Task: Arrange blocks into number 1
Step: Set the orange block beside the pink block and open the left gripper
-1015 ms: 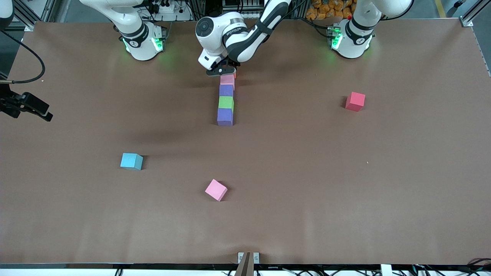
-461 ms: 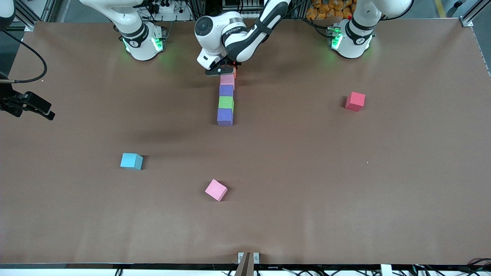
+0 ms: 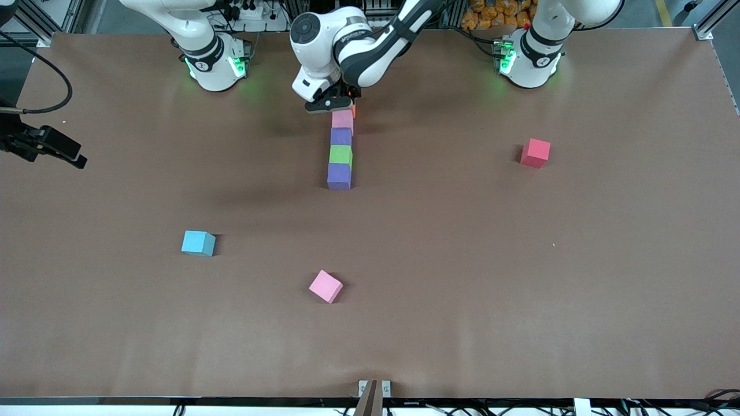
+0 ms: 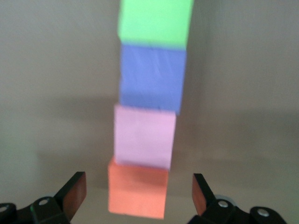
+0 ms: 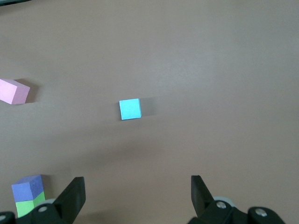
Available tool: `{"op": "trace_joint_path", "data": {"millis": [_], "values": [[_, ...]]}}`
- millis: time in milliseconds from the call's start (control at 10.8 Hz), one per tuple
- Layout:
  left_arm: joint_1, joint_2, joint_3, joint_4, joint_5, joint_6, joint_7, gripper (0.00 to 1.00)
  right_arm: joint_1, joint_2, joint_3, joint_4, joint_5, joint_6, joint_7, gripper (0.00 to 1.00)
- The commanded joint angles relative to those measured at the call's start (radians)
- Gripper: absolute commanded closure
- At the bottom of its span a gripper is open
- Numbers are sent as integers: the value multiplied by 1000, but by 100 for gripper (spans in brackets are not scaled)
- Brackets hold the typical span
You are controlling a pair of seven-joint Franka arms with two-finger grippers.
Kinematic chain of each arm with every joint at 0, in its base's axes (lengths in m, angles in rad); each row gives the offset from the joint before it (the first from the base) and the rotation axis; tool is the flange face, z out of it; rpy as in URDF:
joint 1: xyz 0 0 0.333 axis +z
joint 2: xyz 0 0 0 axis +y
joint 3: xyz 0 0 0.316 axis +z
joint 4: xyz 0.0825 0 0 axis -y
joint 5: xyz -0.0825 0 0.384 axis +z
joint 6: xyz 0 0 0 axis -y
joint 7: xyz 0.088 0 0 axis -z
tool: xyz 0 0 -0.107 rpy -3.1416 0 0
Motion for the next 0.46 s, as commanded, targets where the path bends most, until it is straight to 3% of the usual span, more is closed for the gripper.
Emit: {"op": "trace_joint_path", "data": {"millis": [0,369], "values": [[3,-65,149,-13,20,-57,-6,0,4,5,0,17,-14,-19,23,0],[3,-68,459,25,61,-58,115,0,2,27,0,19,-18,1,17,0]]}}
